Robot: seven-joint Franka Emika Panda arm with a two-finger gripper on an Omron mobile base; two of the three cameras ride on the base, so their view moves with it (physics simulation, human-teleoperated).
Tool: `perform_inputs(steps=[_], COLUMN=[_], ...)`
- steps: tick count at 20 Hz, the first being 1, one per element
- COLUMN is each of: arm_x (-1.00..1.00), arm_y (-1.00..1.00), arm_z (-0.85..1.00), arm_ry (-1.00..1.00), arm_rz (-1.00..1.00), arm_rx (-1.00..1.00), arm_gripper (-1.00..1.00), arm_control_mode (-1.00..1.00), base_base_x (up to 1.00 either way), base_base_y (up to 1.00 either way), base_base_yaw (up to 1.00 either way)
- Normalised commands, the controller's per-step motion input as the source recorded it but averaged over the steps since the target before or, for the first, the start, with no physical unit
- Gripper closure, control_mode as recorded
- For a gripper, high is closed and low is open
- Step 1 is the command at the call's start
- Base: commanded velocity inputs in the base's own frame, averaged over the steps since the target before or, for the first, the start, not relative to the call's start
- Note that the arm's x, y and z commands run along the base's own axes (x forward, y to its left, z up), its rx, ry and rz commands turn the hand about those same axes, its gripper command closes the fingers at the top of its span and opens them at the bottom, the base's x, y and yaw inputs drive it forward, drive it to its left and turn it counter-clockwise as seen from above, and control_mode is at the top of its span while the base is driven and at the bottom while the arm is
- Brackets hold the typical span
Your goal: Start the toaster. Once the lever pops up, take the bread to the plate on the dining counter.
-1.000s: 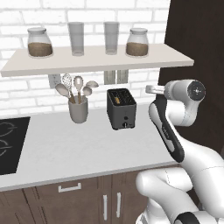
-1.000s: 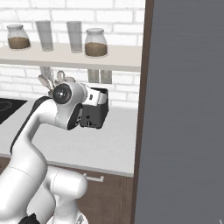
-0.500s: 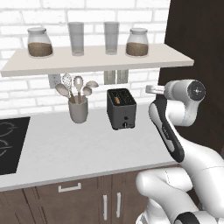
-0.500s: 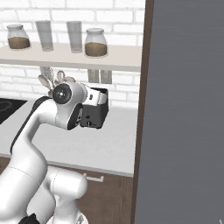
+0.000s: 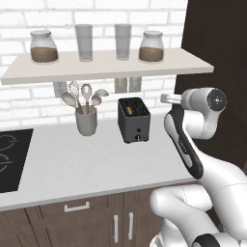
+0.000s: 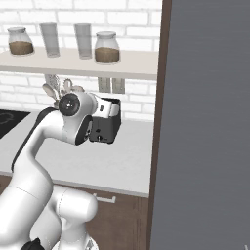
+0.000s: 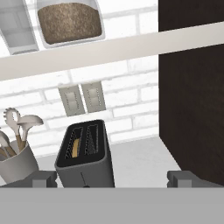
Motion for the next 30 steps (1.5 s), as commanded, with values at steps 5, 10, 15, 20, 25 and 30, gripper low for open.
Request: perform_inputs(steps=[5,10,15,20,25,30], arm_x=[0.0,0.0,0.0,0.0,0.0,0.0], arm_y=[0.0,0.0,0.0,0.0,0.0,0.0], arm_z=[0.0,0.0,0.0,0.0,0.0,0.0], arm_ry=[0.0,0.0,0.0,0.0,0.0,0.0], arm_rz=[0.0,0.0,0.0,0.0,0.0,0.0], arm_rx=[0.0,0.0,0.0,0.0,0.0,0.0], arm_gripper=[-1.0,-1.0,-1.0,-1.0,-1.0,-1.0], arm_control_mode=[-1.0,-1.0,-1.0,-1.0,-1.0,-1.0], base_base_x=[0.0,0.0,0.0,0.0,0.0,0.0], base_base_y=[0.0,0.0,0.0,0.0,0.0,0.0], base_base_yaw=[0.0,0.0,0.0,0.0,0.0,0.0])
